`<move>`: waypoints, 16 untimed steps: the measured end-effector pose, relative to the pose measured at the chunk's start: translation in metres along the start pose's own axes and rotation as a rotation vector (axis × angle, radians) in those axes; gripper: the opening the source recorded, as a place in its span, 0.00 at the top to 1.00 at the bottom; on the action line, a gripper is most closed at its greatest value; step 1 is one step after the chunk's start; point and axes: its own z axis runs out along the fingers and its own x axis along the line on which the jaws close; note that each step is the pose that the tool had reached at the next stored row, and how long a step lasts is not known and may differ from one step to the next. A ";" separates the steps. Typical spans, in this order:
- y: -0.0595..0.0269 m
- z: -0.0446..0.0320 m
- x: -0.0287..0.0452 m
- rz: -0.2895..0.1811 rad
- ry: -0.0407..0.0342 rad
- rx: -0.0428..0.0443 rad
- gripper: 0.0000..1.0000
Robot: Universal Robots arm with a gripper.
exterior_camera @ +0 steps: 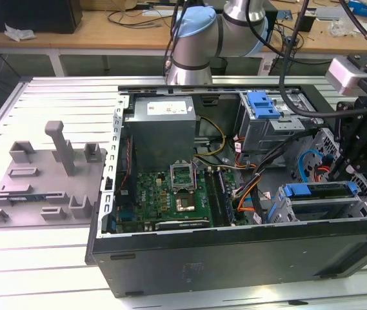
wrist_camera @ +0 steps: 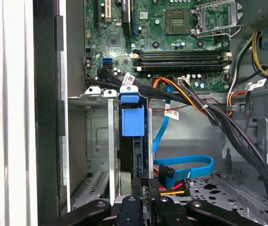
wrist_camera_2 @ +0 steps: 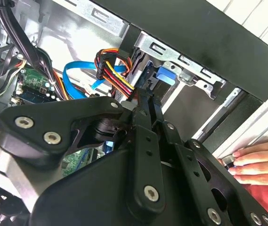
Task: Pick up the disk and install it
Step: 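Insert the first disk wire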
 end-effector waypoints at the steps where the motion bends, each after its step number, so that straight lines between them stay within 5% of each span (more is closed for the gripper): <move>1: 0.0000 0.0000 0.0005 0.000 -0.0030 0.0000 0.84; 4: 0.0000 0.0003 0.0016 0.000 -0.0115 -0.0001 0.84; 16: -0.0001 0.0020 0.0050 0.000 -0.0139 0.0000 0.84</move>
